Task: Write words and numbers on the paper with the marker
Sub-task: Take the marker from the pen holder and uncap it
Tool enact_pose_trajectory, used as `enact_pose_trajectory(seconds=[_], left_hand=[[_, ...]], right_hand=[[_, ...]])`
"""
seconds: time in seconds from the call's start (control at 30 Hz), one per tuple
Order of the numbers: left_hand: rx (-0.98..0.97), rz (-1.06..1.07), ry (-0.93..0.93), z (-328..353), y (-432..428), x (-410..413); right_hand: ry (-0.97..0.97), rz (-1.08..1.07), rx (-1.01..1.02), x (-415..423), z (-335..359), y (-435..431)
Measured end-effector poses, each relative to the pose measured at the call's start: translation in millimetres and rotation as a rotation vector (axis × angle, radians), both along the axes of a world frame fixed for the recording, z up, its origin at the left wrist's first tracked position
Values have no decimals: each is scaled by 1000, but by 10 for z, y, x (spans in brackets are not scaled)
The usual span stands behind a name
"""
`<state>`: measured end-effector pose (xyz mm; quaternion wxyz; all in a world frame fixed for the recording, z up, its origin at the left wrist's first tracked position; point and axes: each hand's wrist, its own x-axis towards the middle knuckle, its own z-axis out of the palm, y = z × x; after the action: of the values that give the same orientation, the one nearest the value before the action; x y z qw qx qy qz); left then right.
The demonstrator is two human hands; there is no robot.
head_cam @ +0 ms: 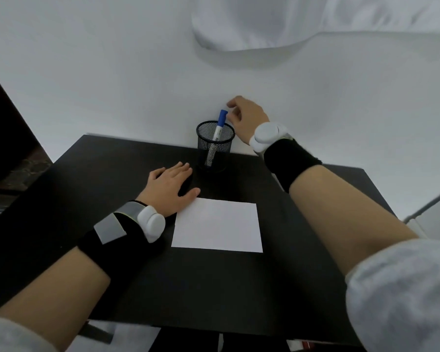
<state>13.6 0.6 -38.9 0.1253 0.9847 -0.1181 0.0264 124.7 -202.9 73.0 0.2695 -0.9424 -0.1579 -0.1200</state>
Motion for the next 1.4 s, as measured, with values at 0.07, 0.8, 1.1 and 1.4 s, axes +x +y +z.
enact_pose_trajectory(seconds=[0.07,0.8,1.1,1.4], left_hand=[[-7,5,-17,-6,-3,-12],[-34,8,-6,10,-23,-5],[-534,-114,-284,379,-429,-108],[-226,-27,-454,172,-537,-62]], right_hand=[[25,12,-12,23,12,37],[-232,-75,830,-606,254,-333],[108,-26,1068,-985,-635,-271],[223,96,814,-1053,-864,-128]])
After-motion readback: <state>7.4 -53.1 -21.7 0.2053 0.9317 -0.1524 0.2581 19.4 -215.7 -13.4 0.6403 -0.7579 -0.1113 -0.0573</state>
